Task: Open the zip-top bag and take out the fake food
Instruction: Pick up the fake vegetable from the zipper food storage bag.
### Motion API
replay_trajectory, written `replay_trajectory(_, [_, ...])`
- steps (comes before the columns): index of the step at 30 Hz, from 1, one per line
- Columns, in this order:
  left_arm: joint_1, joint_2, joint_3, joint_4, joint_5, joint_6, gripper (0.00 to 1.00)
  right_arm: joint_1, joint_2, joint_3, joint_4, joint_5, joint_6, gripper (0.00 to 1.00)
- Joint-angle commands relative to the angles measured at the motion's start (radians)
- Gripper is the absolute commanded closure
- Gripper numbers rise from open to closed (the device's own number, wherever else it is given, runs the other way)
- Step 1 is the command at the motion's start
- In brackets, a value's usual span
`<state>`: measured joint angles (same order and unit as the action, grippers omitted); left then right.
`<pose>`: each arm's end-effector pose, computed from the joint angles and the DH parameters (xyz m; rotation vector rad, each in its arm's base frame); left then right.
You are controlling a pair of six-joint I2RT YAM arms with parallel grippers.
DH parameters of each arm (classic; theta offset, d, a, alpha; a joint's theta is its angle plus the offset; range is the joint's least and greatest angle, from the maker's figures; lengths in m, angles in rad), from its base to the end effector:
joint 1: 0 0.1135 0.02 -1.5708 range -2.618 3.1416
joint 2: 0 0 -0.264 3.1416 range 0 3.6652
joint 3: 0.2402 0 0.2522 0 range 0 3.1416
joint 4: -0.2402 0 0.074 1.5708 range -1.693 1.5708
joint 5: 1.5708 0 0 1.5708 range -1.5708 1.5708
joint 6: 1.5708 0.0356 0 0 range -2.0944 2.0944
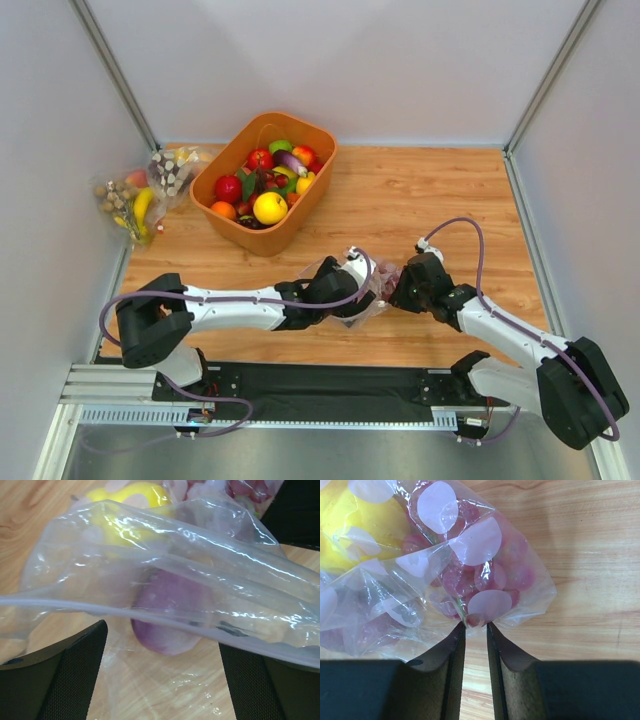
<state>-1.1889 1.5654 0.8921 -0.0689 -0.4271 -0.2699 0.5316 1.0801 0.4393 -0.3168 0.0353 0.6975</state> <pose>0.1351 -0.2969 0.1997 0.8019 2.1021 -0.2942 0.1652 0.0957 0.1584 0.2288 2.5769 0.4349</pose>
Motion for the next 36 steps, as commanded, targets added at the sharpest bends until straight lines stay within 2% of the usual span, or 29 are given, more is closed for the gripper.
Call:
replay_trajectory(1, [0.002, -0.028, -0.033, 0.098, 0.105, -0.035, 0.04, 0.002, -0.003, -0.001, 0.007, -0.005, -0.016, 0.74])
replay_trajectory(10, [0.002, 0.106, 0.018, 0.080, 0.151, -0.037, 0.06, 0.002, -0.003, -0.008, 0.015, -0.014, -0.009, 0.75])
replay_trajectory(12, [0.002, 0.117, 0.018, 0.092, 0.160, -0.038, 0.09, 0.002, -0.005, -0.011, 0.012, -0.011, -0.012, 0.74])
replay_trajectory(13, [0.002, 0.130, 0.021, 0.099, 0.165, -0.038, 0.12, 0.001, -0.003, -0.011, 0.010, -0.009, -0.013, 0.74])
replay_trajectory(14, [0.002, 0.134, 0.025, 0.100, 0.165, -0.037, 0.23, 0.002, -0.003, -0.011, 0.010, -0.009, -0.015, 0.75])
replay_trajectory(17, [0.002, 0.137, 0.034, 0.093, 0.162, -0.035, 0.45, 0.002, 0.001, -0.010, 0.010, -0.011, -0.013, 0.75])
replay_trajectory(20, [0.002, 0.121, 0.044, 0.074, 0.139, -0.032, 0.55, 0.002, 0.003, -0.008, 0.010, -0.012, -0.015, 0.75])
replay_trajectory(22, [0.002, 0.107, 0.053, 0.048, 0.128, -0.025, 0.55, 0.002, 0.004, -0.004, 0.010, -0.011, -0.015, 0.74])
replay_trajectory(24, [0.002, 0.099, 0.059, 0.038, 0.110, -0.025, 0.40, 0.002, 0.006, -0.004, 0.009, -0.015, -0.016, 0.75])
replay_trajectory(25, [0.002, 0.091, 0.061, 0.041, 0.108, -0.017, 0.24, 0.001, 0.007, -0.004, 0.008, -0.014, -0.018, 0.74])
replay_trajectory(28, [0.002, 0.085, 0.067, 0.050, 0.109, -0.009, 0.16, 0.002, 0.004, -0.005, 0.009, -0.015, -0.018, 0.74])
replay_trajectory(33, [0.011, 0.093, 0.071, 0.063, 0.117, -0.011, 0.17, 0.002, 0.006, -0.007, 0.010, -0.017, -0.021, 0.75])
replay_trajectory(36, [0.020, 0.116, 0.077, 0.084, 0.129, -0.017, 0.31, 0.002, 0.004, -0.010, 0.009, -0.017, -0.021, 0.75])
